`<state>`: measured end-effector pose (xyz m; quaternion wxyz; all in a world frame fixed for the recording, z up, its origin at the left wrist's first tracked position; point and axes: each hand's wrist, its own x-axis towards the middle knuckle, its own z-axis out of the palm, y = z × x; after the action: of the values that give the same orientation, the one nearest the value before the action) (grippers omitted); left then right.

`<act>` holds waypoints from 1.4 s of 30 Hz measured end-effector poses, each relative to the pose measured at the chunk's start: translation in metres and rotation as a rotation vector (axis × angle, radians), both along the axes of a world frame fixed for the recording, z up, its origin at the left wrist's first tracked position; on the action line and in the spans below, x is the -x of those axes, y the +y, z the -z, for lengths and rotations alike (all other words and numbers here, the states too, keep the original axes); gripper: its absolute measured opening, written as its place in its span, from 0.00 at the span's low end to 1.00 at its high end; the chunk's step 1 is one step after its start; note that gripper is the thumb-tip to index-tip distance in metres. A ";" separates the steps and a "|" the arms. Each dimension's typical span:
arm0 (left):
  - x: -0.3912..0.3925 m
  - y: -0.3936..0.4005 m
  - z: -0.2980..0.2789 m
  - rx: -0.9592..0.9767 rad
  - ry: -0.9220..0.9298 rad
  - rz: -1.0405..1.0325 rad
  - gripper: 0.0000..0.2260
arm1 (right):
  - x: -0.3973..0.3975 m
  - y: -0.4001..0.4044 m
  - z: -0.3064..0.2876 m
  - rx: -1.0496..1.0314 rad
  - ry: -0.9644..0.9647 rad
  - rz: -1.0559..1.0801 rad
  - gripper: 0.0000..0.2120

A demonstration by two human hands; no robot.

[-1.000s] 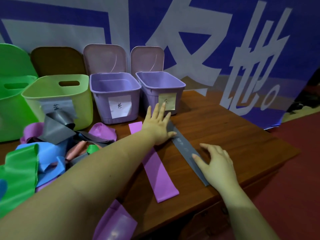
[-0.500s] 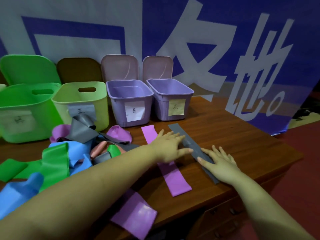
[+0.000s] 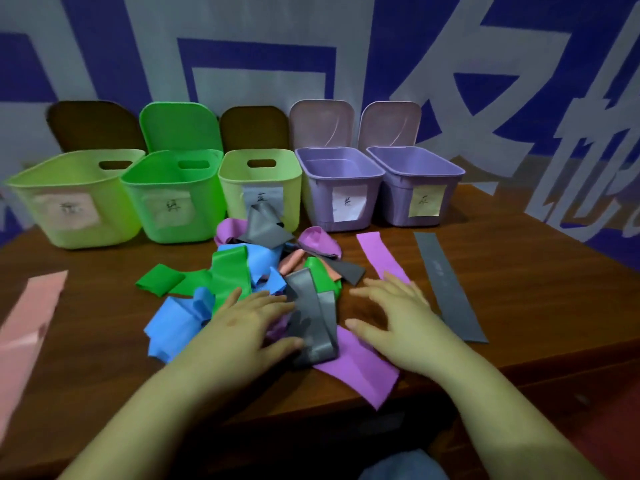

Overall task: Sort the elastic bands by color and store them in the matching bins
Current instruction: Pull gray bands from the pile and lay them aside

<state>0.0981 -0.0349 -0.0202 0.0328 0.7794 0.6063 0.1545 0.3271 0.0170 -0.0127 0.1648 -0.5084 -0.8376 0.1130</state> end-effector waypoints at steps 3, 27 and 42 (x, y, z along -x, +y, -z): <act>-0.003 -0.015 0.020 -0.078 -0.141 0.038 0.36 | 0.018 -0.016 0.000 0.062 0.042 -0.127 0.23; -0.034 -0.027 -0.008 -0.155 -1.623 -0.140 0.10 | 0.046 -0.026 0.007 0.149 0.567 -0.119 0.07; -0.004 -0.075 -0.010 -0.208 -2.051 -0.177 0.08 | 0.072 -0.061 -0.022 0.478 1.315 -0.166 0.10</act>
<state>0.1024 -0.1095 -0.0099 0.4545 0.2250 0.3258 0.7979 0.2553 -0.0439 0.0096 0.5115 -0.2912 -0.5525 0.5902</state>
